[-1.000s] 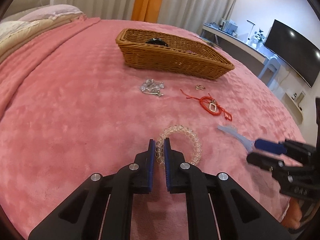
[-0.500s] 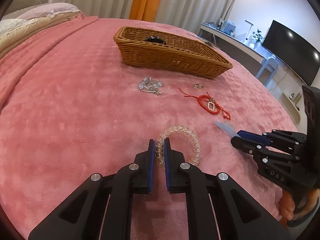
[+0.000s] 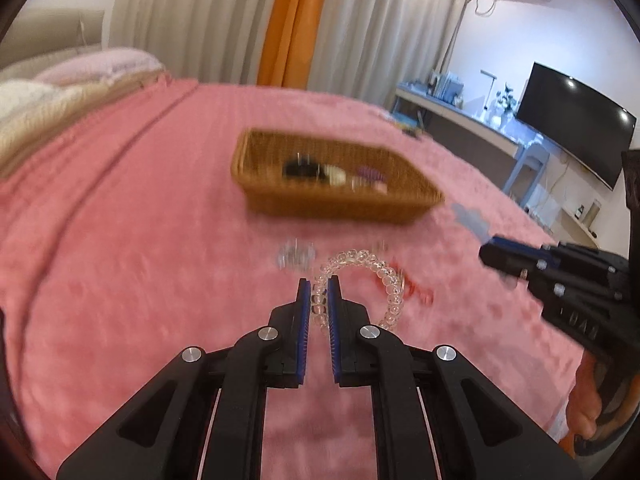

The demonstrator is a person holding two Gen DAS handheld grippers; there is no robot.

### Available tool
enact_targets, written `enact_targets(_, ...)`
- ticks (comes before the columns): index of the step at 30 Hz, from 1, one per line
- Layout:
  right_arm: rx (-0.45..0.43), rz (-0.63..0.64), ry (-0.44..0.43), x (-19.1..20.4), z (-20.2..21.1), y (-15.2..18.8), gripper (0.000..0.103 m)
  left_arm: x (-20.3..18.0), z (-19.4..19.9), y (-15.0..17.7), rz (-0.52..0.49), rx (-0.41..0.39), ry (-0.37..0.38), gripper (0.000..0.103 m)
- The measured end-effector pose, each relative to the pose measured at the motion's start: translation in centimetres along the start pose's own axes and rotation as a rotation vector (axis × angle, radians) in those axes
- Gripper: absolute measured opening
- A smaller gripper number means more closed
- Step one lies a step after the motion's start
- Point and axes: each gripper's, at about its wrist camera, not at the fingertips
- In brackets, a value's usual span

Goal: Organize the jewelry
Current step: 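Carry the bead bracelet and blue pendant into the basket and open both tools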

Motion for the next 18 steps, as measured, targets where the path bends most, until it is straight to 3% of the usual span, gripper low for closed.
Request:
enact_targets(7,-0.126,-0.062,0.066,-3.5,-2.4,-6.7,0.009,-0.9,-2.4,-7.1,-0.042,-0.108,-0.022,0.007)
enact_targets(11,-0.122,-0.106,0.087,-5.7,-6.3,-9.0,0.009,-1.2,-5.6,-10.1,-0.054,-0.131,-0.029,0.007)
enact_targets(18,-0.07,-0.18,0.053,-8.8,-14.1,-9.9,0.009,-0.1,-13.4,-13.2,-0.056,-0.129,-0.07,0.007)
Point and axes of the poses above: each gripper's, at about its wrist camera, not at the fingertips, and z roughly against the way its jaws point, x to its left, y to its underside, and after that the axes turned 11 degrees about -x, right-handed
